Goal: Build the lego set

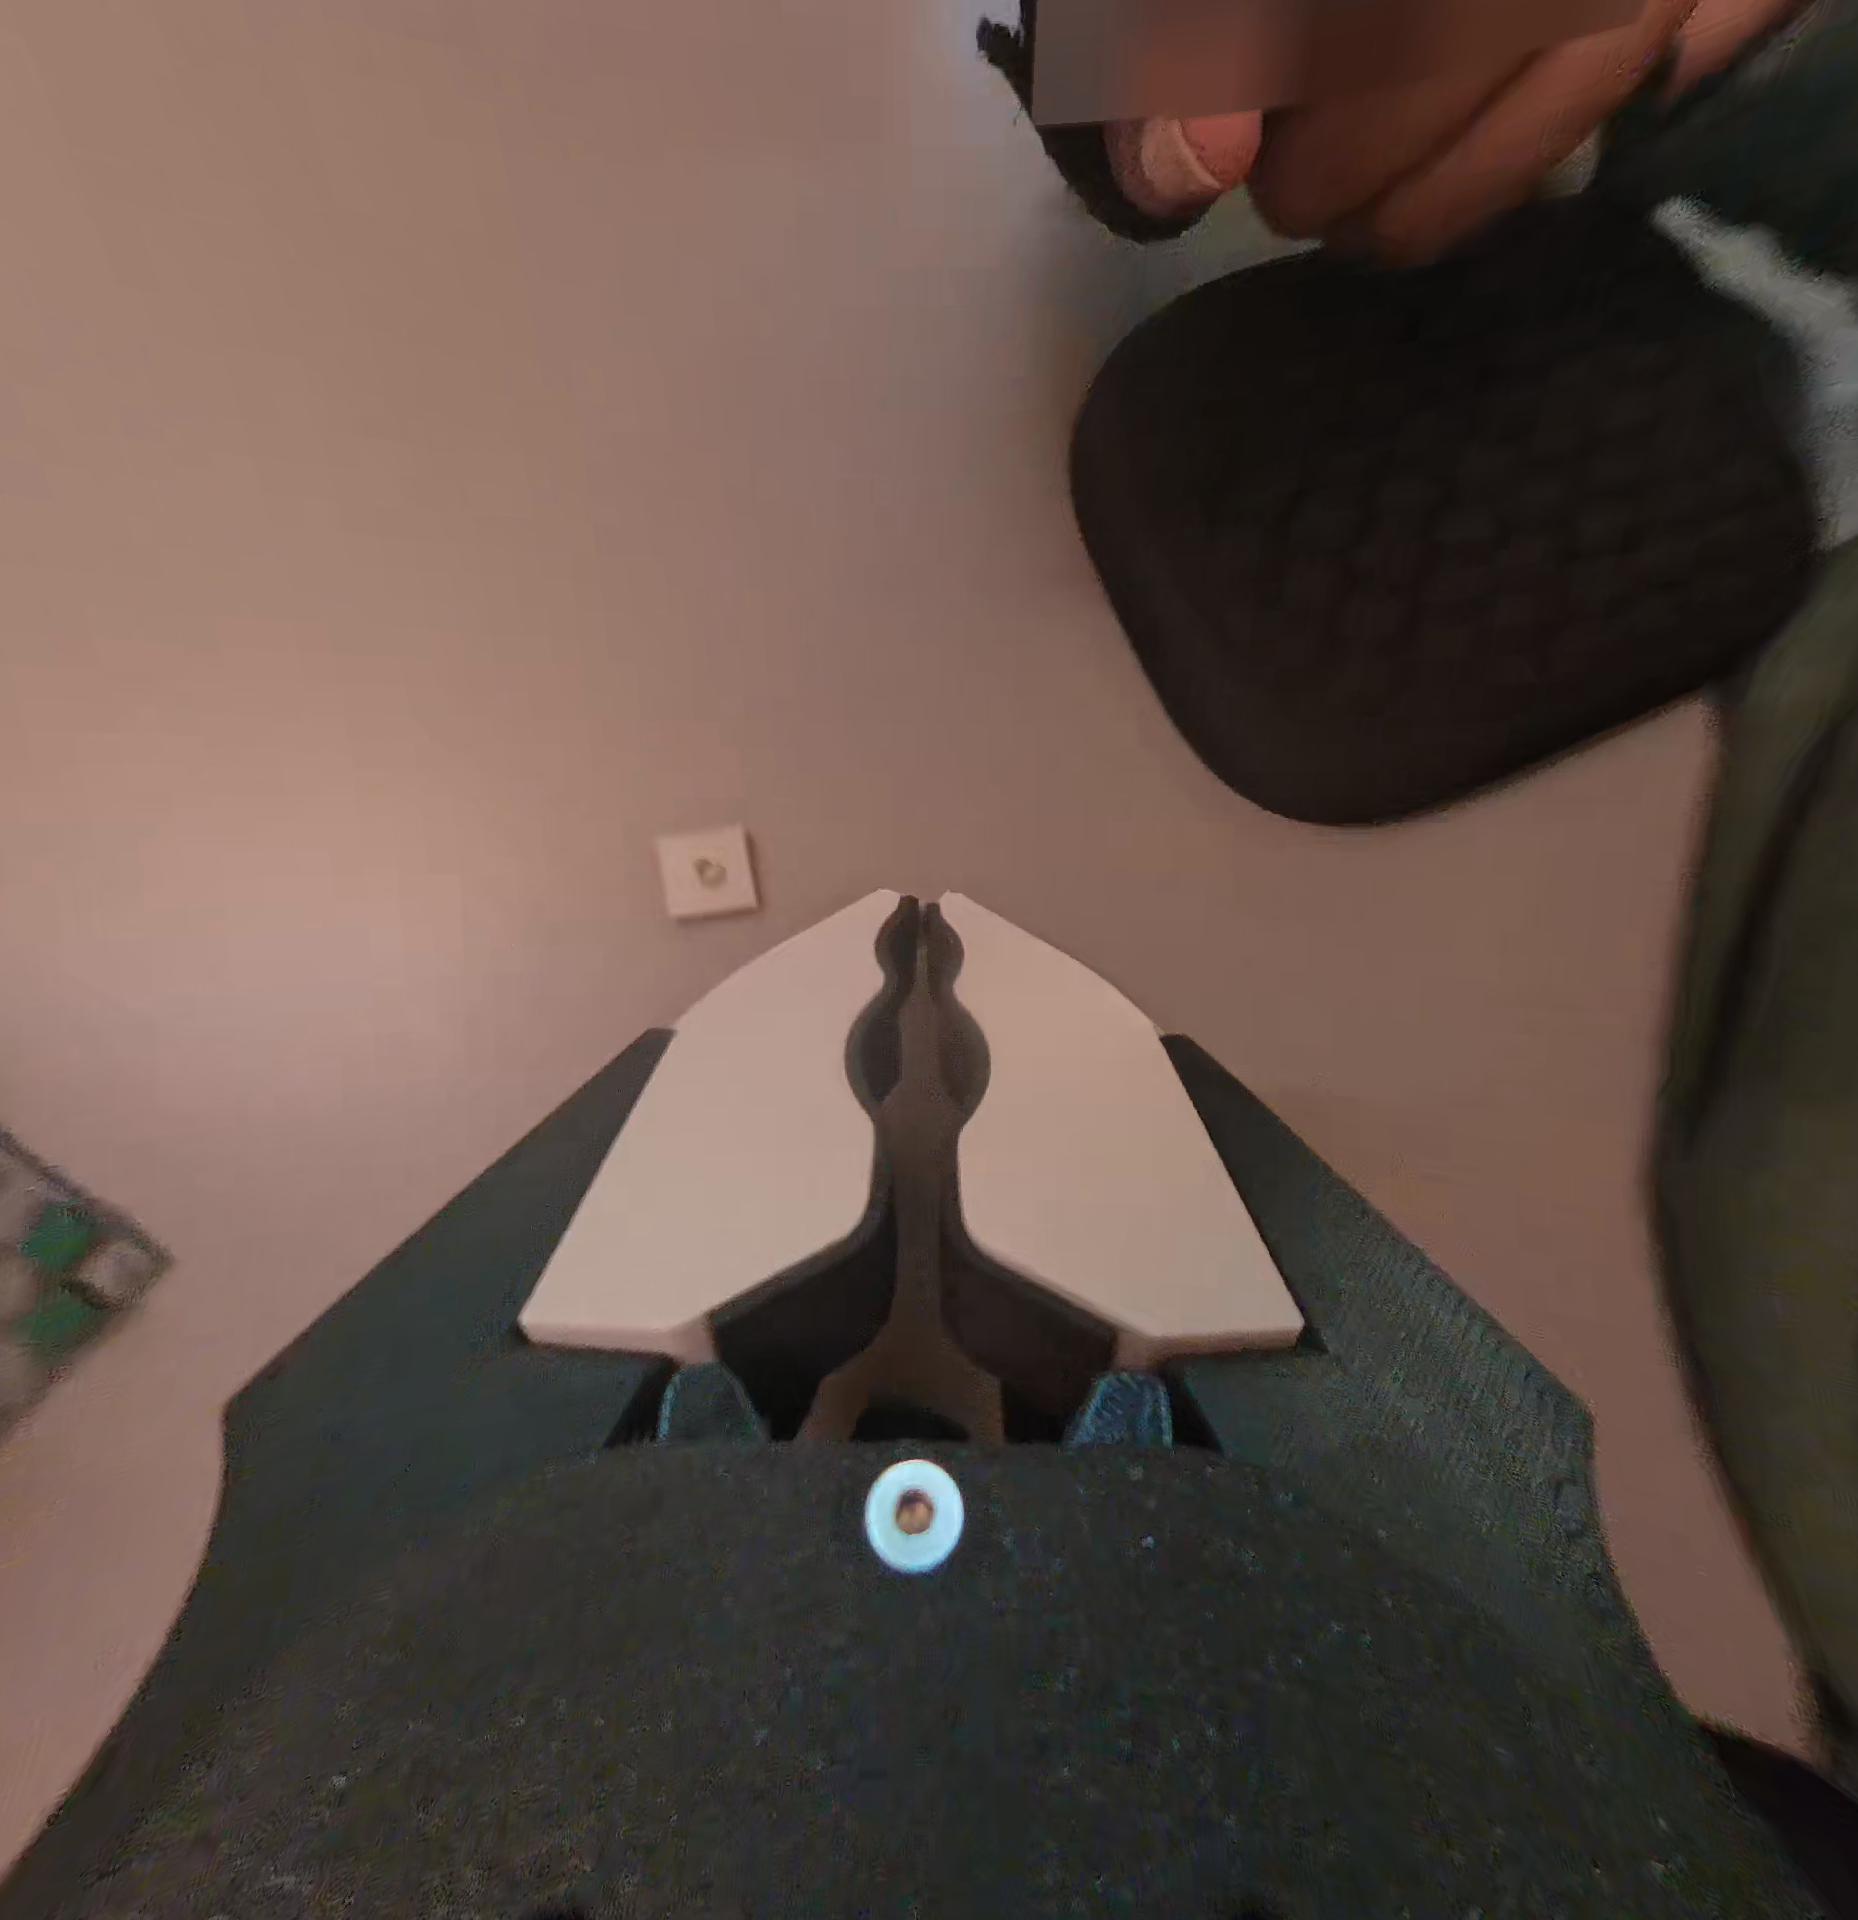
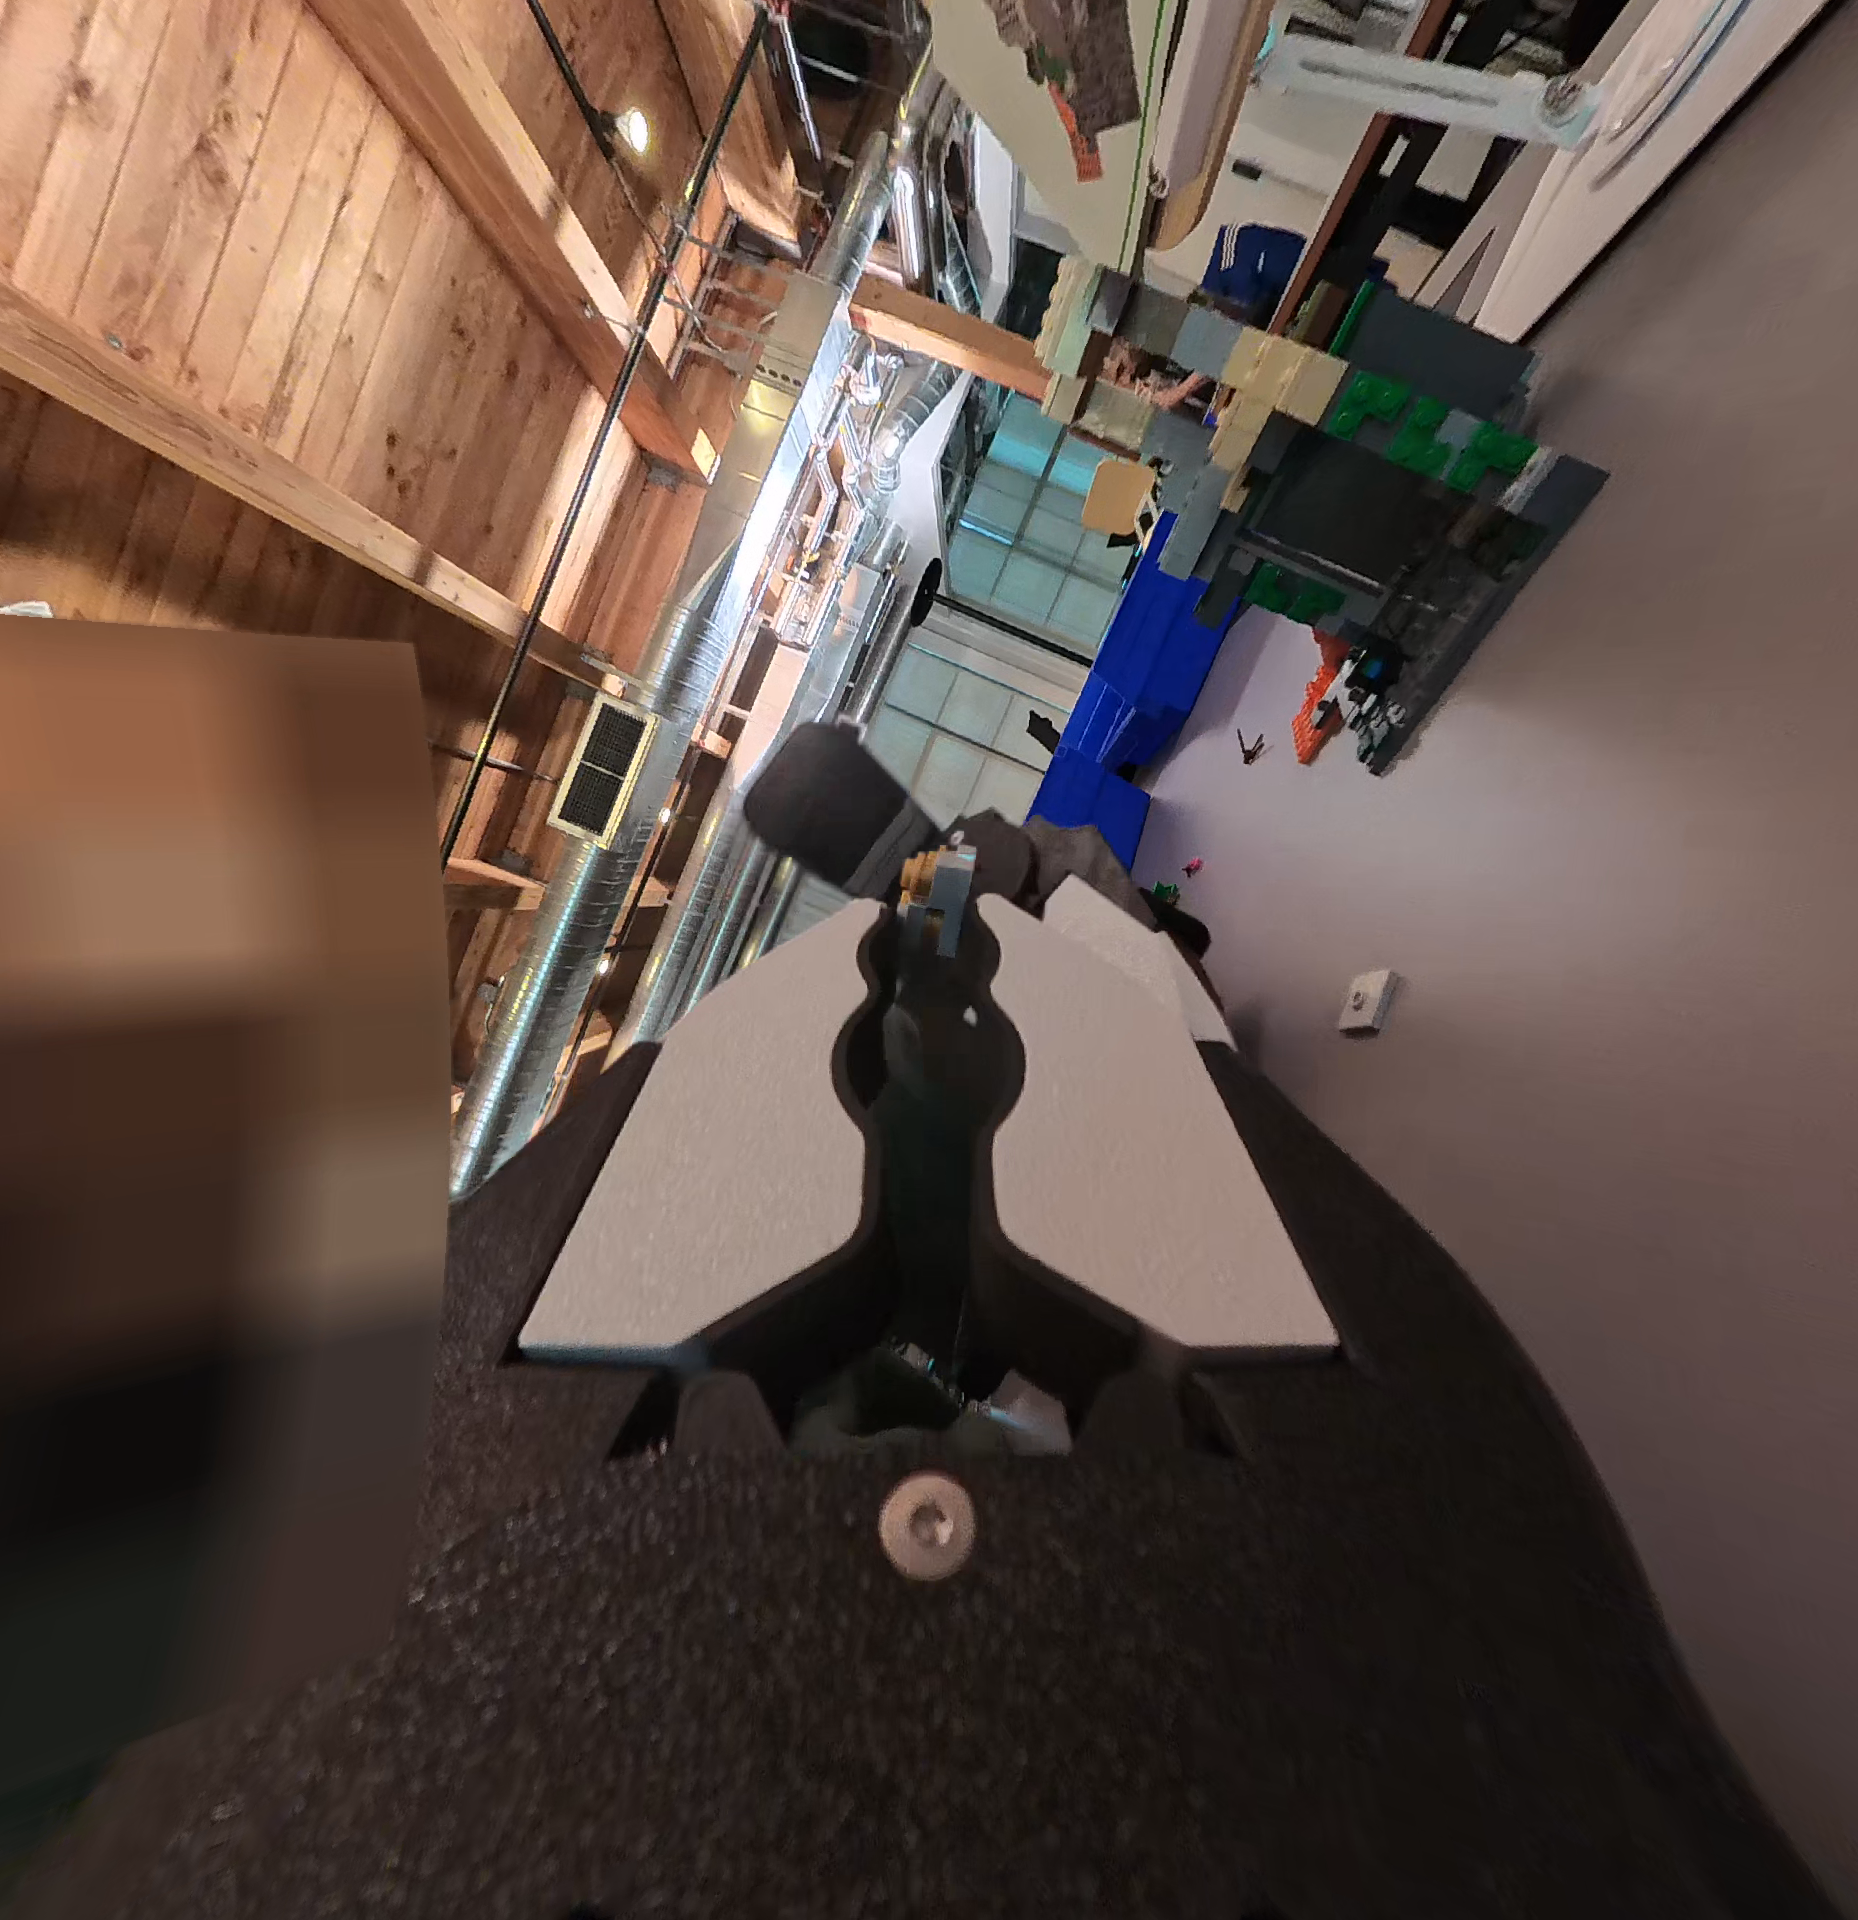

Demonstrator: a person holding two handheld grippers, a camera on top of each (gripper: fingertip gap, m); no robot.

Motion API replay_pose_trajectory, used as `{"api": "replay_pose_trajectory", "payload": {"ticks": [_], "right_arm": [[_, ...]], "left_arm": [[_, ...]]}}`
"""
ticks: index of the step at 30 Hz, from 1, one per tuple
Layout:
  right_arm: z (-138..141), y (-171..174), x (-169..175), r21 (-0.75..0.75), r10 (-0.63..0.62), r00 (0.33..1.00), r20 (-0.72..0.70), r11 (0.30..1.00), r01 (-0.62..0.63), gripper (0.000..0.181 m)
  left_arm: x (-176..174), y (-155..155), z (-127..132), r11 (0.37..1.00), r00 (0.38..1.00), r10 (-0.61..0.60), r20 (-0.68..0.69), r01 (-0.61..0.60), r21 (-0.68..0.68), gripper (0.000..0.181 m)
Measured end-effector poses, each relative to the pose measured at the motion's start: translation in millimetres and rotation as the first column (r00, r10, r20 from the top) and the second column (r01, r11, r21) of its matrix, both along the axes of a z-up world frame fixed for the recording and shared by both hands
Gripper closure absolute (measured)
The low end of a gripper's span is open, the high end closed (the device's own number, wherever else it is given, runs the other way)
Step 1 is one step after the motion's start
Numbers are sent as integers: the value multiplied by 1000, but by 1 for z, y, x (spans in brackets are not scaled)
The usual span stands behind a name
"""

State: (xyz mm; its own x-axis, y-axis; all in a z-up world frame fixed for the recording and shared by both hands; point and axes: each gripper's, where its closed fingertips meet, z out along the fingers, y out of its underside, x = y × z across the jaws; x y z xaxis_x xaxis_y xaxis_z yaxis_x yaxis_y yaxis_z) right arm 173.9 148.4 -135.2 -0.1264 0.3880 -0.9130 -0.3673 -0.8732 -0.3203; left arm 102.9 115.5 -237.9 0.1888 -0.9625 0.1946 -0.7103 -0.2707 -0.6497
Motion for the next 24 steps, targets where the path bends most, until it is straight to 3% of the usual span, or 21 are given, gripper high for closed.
{"api": "replay_pose_trajectory", "payload": {"ticks": [2, 7, 19, 24], "right_arm": [[0, -4, -4, 9, 28, 1000, 8, 1000, -28, 170], [1, -12, -14, 24, 86, 996, 25, 996, -87, 168], [-3, -15, -24, 20, 136, 990, 41, 990, -137, 169], [-3, -15, -25, 22, 148, 988, 41, 989, -149, 169]], "left_arm": [[-10, -3, 0, 990, 1000, 23, 10, -22, -137, 180], [-37, 8, -10, 974, 996, 71, -45, -79, -211, 180], [-59, 56, -7, 987, 980, 162, -115, -162, 16, 174], [-55, 42, 3, 995, 994, 79, -81, -73, 73, 176]]}}
